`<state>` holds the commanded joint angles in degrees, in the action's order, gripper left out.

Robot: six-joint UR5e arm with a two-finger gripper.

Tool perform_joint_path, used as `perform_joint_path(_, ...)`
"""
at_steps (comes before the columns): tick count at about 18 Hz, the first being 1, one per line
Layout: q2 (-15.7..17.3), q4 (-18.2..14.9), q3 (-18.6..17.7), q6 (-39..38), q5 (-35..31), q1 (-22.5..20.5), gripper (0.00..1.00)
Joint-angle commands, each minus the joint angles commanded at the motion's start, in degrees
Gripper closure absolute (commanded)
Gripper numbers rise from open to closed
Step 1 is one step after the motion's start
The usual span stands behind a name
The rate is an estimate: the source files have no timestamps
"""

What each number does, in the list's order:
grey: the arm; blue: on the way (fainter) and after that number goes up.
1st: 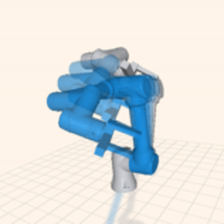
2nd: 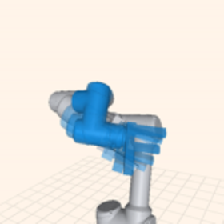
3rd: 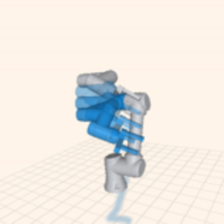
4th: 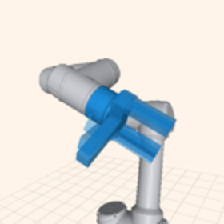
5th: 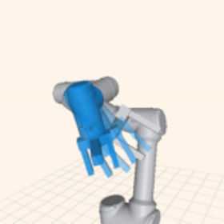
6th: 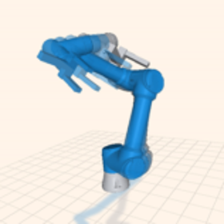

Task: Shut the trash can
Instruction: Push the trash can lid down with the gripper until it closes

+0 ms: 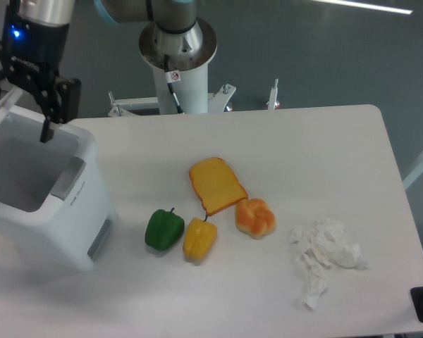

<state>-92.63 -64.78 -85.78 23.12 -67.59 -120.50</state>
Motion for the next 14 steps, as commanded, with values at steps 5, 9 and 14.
perform_joint_path(5, -1.4, 0.4, -0.1, 0.3, -0.4, -0.2, 0.0)
perform_joint_path(9, -2.5, 0.4, -0.4, 2.8, -0.4, -1.0, 0.0)
perform_joint_path(14, -3.0, 0.4, -0.6, 3.3, -0.5, -1.9, 0.0)
